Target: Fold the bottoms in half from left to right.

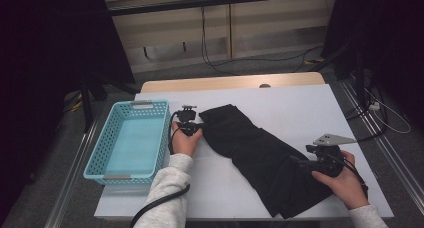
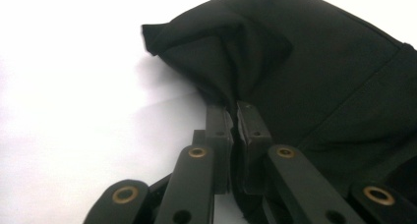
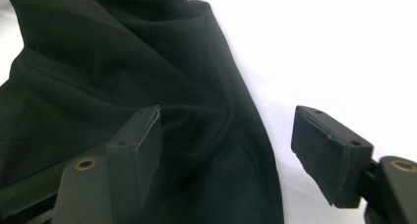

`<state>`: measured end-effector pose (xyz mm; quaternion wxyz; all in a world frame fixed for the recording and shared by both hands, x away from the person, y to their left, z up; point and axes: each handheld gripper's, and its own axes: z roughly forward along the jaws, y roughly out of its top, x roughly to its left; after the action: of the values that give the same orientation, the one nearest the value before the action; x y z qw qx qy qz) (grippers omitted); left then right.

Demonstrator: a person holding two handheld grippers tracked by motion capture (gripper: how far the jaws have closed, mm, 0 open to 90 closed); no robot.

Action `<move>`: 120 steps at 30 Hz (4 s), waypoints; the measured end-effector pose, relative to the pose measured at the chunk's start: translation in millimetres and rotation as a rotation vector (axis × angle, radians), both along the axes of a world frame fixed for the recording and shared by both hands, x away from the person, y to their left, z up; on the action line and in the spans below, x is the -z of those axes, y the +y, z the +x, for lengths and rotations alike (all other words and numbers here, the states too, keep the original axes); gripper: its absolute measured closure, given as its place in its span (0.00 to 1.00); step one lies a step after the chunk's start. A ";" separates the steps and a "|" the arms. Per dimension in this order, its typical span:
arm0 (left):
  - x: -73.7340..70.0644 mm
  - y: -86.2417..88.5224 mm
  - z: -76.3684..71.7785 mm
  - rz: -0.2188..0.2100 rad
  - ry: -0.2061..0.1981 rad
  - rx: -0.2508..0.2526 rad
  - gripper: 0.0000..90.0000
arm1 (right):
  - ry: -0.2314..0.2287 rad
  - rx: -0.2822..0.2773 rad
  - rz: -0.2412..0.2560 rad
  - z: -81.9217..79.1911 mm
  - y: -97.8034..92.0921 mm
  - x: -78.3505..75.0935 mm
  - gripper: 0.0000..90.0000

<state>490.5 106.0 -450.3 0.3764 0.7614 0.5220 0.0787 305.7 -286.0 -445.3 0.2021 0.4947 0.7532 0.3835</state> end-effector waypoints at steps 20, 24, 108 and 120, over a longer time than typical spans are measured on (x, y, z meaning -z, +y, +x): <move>-16.3 27.1 6.0 0.050 -0.052 -0.072 0.96 | 0.042 0.053 -0.009 -3.6 -12.0 4.9 0.39; -14.0 26.9 4.7 0.056 -0.023 -0.046 0.93 | 0.055 0.038 -0.019 -6.9 -13.2 6.5 0.47; 3.0 5.6 -55.4 0.114 -0.135 0.217 0.16 | 0.039 0.016 -0.097 -5.6 -27.3 -1.7 0.91; 1.7 3.7 -56.9 0.104 -0.140 0.219 0.16 | 0.101 -0.010 -0.072 -16.8 -21.0 6.9 0.81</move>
<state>433.6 109.7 -452.0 0.3785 0.8249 0.4033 0.1168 289.0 -307.1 -452.2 0.1793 0.5022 0.7782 0.3317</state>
